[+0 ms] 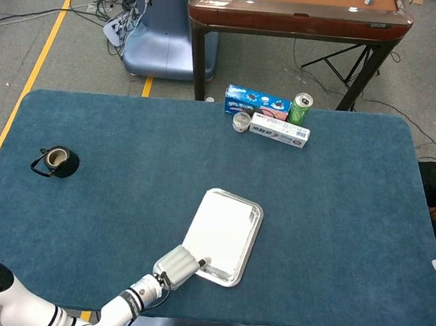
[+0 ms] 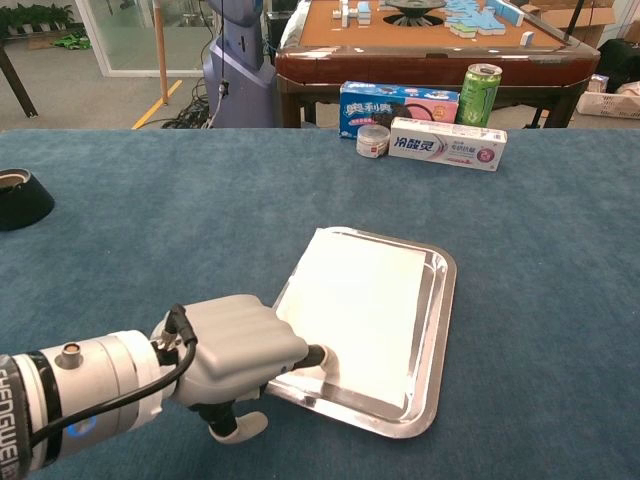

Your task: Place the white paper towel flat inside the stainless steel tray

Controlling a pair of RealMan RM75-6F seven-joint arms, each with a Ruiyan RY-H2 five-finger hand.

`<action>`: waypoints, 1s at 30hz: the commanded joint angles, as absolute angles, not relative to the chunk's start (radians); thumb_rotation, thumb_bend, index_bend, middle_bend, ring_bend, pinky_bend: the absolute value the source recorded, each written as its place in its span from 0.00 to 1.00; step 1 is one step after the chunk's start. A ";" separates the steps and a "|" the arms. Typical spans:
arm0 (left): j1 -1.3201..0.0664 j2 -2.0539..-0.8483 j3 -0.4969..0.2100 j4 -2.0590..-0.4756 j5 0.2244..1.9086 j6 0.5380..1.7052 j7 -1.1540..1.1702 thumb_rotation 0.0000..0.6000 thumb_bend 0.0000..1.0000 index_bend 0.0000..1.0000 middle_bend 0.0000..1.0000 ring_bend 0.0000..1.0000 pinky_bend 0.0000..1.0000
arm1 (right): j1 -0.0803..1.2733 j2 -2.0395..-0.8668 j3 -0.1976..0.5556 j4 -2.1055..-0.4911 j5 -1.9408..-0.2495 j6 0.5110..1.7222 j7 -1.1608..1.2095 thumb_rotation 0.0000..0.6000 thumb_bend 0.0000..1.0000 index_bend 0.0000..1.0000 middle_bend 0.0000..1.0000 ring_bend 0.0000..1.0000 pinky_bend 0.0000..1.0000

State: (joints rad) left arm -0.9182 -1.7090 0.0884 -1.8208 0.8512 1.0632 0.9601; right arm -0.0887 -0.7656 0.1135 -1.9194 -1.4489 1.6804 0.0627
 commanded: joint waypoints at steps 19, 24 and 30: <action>-0.878 -1.646 0.119 -1.888 0.938 1.116 0.946 1.00 0.39 0.15 1.00 0.86 0.93 | -0.088 -0.765 0.110 -1.920 -1.455 1.675 0.067 1.00 0.12 0.30 0.34 0.25 0.41; -0.842 -1.592 0.137 -1.949 0.997 1.176 0.937 1.00 0.39 0.15 1.00 0.86 0.93 | -0.082 -0.768 0.108 -1.922 -1.453 1.662 0.058 1.00 0.12 0.30 0.34 0.25 0.41; -0.769 -1.497 0.151 -2.002 1.091 1.291 0.888 1.00 0.39 0.13 0.89 0.78 0.89 | -0.072 -0.777 0.104 -1.926 -1.446 1.638 0.031 1.00 0.12 0.30 0.34 0.25 0.41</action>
State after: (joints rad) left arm -0.8000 -1.5334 0.1440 -1.9810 1.0543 1.2505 0.9133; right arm -0.0743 -0.7745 0.1050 -1.9244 -1.4478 1.6424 0.0360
